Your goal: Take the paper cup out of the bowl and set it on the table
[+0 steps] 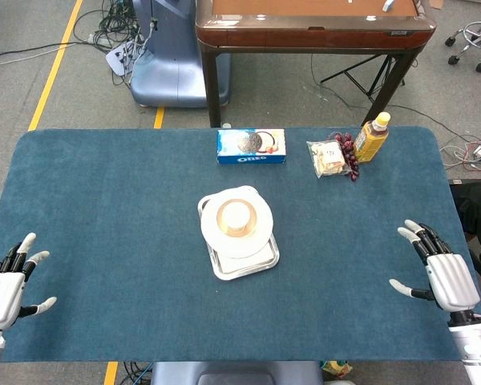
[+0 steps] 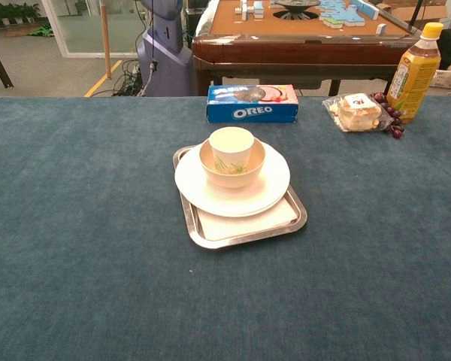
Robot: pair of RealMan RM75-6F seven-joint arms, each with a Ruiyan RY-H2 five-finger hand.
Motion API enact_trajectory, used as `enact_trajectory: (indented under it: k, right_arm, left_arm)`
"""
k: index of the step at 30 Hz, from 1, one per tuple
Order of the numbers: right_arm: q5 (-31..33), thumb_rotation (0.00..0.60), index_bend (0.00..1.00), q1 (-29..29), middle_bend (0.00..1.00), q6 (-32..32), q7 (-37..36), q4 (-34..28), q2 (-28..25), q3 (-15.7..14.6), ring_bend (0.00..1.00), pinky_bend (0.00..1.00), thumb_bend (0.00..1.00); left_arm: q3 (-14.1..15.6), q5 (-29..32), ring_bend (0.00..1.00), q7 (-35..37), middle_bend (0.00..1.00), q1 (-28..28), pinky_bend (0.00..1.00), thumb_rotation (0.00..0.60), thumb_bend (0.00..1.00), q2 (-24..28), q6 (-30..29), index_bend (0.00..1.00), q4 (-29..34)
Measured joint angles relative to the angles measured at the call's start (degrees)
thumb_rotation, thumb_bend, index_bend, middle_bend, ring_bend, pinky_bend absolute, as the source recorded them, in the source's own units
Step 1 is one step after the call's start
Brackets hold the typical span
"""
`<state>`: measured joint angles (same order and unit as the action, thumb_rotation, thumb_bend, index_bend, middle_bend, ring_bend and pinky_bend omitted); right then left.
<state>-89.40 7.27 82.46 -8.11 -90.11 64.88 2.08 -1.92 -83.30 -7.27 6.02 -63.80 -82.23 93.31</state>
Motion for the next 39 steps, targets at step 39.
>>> enact_trajectory:
  k: [39]
  right_arm:
    - [4.65,0.600,0.40,10.56,0.19,-9.52,5.88,-3.60,-2.19,7.66,0.10,0.23,0.06]
  left_arm:
    - [-0.25,1.83,0.00,0.91,0.00,-0.39,0.29,0.600,0.07,0.53,0.40,0.24,0.10]
